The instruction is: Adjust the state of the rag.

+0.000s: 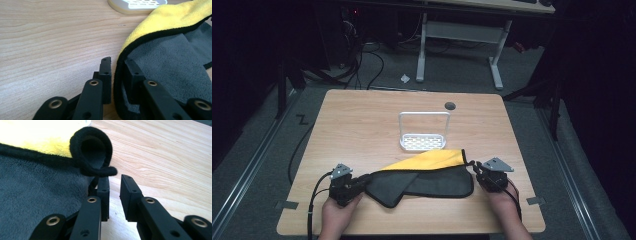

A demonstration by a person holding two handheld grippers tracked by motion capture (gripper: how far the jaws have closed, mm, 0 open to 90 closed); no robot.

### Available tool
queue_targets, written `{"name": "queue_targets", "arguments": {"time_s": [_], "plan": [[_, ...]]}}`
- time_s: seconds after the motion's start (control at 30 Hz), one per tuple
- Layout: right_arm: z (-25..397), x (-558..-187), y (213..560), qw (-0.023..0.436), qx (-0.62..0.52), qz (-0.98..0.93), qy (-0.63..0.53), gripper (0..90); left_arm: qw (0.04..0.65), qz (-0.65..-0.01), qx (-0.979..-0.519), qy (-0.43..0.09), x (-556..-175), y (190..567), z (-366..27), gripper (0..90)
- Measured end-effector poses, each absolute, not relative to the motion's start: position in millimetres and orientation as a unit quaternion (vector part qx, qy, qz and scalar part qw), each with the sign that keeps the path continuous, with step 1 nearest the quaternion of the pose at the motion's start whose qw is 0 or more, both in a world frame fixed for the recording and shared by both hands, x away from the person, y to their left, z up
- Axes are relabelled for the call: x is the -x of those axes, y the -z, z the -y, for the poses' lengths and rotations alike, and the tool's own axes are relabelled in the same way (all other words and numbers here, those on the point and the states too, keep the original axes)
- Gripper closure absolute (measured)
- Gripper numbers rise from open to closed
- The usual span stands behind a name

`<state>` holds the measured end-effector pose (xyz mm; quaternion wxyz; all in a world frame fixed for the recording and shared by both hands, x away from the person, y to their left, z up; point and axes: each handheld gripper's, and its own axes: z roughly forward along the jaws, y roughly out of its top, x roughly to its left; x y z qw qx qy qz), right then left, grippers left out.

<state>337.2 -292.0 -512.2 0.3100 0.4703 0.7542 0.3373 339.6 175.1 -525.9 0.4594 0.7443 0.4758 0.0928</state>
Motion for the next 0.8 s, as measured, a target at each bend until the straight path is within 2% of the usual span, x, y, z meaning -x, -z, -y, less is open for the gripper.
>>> {"name": "queue_targets", "arguments": {"time_s": [0.17,0.27,0.47,0.8], "plan": [[288,-322,504,0.315,-0.462,-0.751,-0.352,72.1,0.462,-0.469,-0.747,-0.090,-339,524,-171,77.5],[276,-313,503,0.309,-0.445,-0.760,-0.358,68.8,0.462,-0.461,-0.751,-0.098,-338,522,-168,83.5],[256,-307,504,0.297,-0.419,-0.778,-0.363,68.7,0.470,-0.457,-0.748,-0.100,-336,518,-169,85.4],[246,-288,480,0.339,-0.383,-0.760,-0.401,68.0,0.470,-0.455,-0.749,-0.101,-334,518,-169,84.9]]}}
